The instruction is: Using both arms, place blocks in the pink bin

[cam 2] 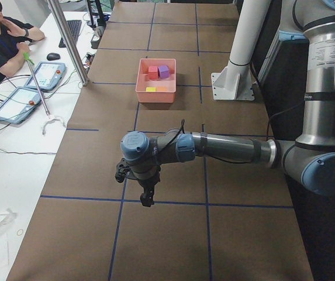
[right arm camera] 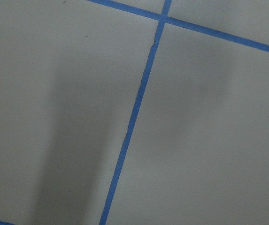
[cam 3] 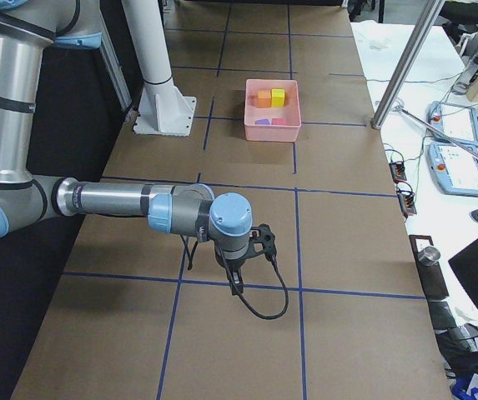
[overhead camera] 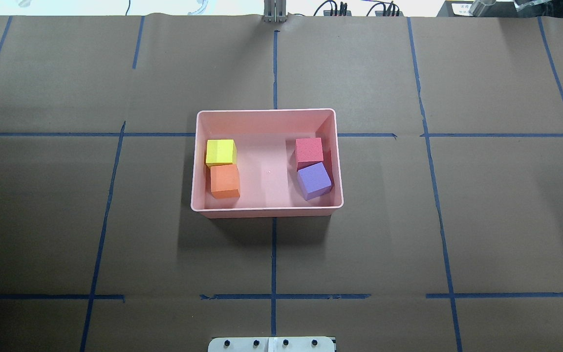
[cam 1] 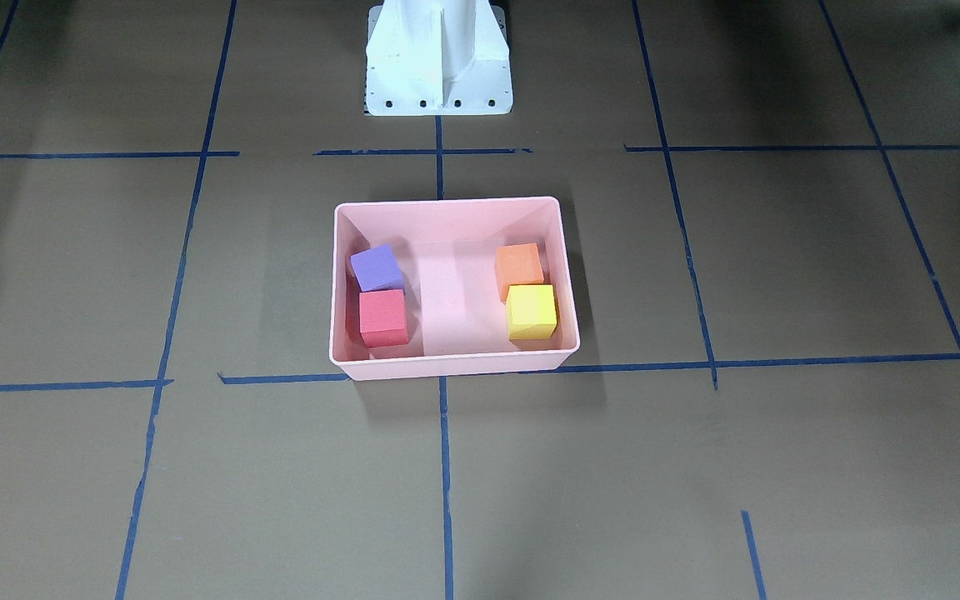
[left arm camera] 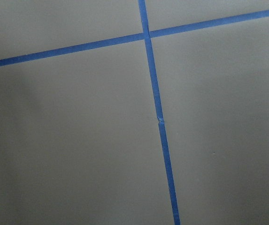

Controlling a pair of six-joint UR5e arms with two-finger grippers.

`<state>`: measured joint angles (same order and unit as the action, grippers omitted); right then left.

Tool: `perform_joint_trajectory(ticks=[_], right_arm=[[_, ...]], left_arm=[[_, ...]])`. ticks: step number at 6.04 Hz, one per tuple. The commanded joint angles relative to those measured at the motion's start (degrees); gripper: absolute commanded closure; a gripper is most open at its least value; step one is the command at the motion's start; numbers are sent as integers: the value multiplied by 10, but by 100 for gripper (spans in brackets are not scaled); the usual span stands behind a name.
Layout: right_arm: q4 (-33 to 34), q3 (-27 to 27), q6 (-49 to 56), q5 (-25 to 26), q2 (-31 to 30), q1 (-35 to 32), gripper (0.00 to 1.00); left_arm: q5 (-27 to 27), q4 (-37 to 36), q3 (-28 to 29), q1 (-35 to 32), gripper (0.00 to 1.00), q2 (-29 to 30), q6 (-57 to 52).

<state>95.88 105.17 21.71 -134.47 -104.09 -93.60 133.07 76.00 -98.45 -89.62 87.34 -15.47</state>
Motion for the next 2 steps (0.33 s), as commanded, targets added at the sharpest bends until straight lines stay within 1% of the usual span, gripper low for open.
perform_joint_trajectory(ticks=[1, 2], right_arm=[[0, -1, 0, 1, 0, 0, 0], [-1, 0, 0, 0, 0, 0, 0]], left_arm=[[0, -1, 1, 1, 0, 0, 0], [0, -1, -1, 1, 0, -1, 0]])
